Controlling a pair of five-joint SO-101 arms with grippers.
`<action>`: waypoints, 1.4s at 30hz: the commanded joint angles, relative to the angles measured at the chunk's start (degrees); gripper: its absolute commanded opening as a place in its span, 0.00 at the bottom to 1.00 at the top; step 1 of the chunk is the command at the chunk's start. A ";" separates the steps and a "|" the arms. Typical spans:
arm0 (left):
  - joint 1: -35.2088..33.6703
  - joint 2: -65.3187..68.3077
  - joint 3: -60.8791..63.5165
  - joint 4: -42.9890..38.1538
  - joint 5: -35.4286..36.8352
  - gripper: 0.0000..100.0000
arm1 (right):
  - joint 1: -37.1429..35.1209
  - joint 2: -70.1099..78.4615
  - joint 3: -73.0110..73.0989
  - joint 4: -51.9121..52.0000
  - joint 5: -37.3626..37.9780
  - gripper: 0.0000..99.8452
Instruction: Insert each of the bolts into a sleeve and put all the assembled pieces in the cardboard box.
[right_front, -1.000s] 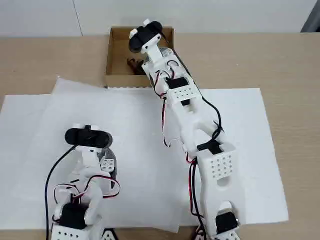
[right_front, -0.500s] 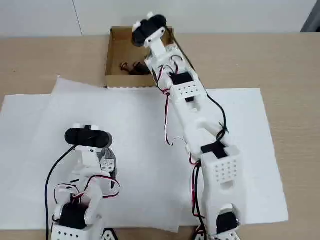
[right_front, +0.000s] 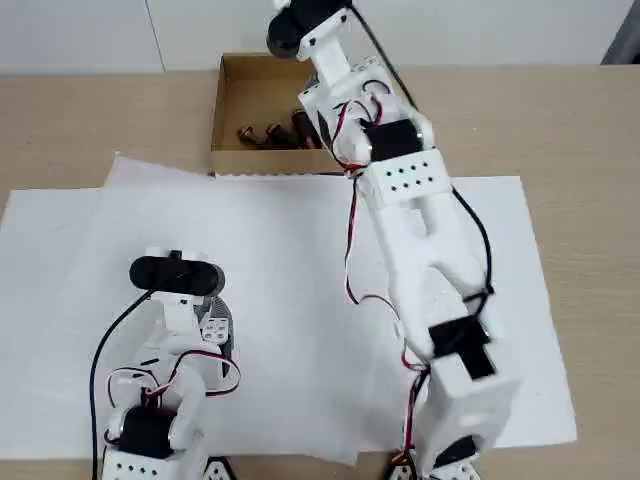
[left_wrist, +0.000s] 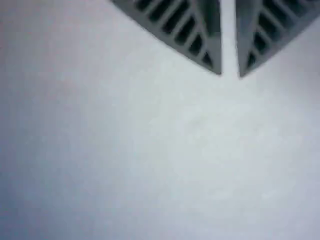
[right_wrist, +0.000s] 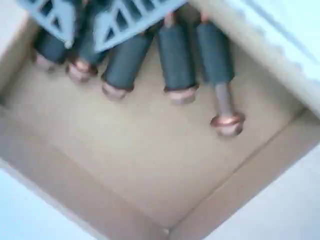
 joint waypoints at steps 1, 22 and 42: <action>0.09 -0.70 -0.22 -0.18 0.09 0.01 | 0.48 -8.66 -2.99 7.60 0.26 0.00; 0.09 -0.70 -0.22 -0.18 0.09 0.01 | 11.38 -33.71 -2.73 37.85 -2.29 0.00; 0.09 -0.70 -0.22 -0.18 0.09 0.01 | 14.64 -64.66 18.81 47.25 -9.23 0.00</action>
